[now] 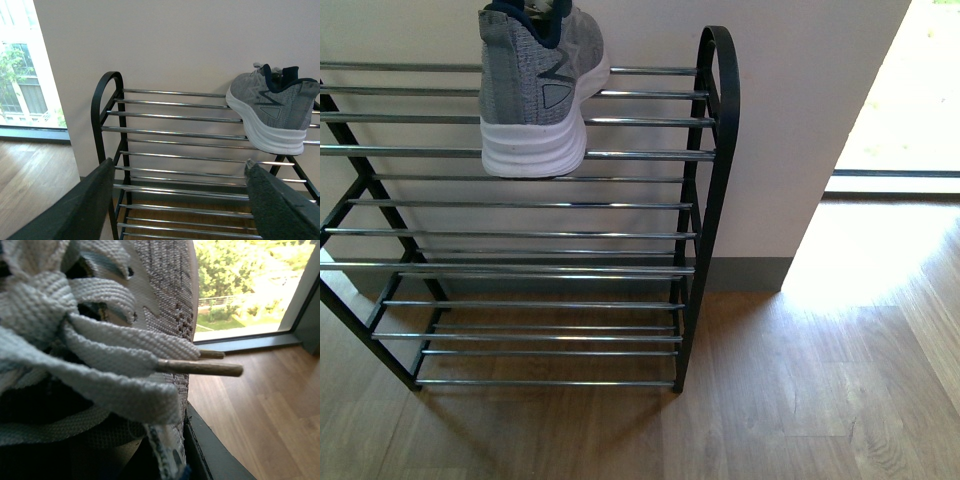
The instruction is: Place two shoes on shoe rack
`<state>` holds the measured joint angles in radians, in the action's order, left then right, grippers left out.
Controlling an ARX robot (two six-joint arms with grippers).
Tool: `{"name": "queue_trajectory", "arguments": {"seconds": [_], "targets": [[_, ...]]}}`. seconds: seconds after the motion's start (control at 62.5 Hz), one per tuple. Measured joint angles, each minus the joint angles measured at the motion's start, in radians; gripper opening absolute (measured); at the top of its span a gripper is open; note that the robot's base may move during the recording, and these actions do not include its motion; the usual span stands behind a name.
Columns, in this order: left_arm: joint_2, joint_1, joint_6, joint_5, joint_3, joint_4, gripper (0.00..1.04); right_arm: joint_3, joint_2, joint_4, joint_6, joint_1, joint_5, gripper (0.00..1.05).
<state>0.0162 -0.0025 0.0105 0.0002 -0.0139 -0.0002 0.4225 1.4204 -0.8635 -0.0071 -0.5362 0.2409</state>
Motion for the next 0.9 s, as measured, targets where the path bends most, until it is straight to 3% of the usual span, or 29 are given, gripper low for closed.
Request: {"name": "queue_trajectory", "arguments": {"seconds": [0.112, 0.272, 0.592, 0.895], "targets": [[0.0, 0.0, -0.002, 0.0, 0.0, 0.0, 0.97, 0.074, -0.028, 0.12, 0.004, 0.065, -0.07, 0.03], [0.0, 0.0, -0.002, 0.0, 0.0, 0.0, 0.95, 0.228, -0.018, 0.296, 0.005, 0.19, -0.185, 0.03], [0.0, 0.0, -0.002, 0.0, 0.0, 0.0, 0.95, 0.522, 0.019, 0.62, 0.059, 0.34, -0.331, 0.03], [0.0, 0.0, -0.002, 0.0, 0.0, 0.0, 0.95, 0.777, 0.099, 0.988, 0.092, 0.464, -0.299, 0.03]]}}
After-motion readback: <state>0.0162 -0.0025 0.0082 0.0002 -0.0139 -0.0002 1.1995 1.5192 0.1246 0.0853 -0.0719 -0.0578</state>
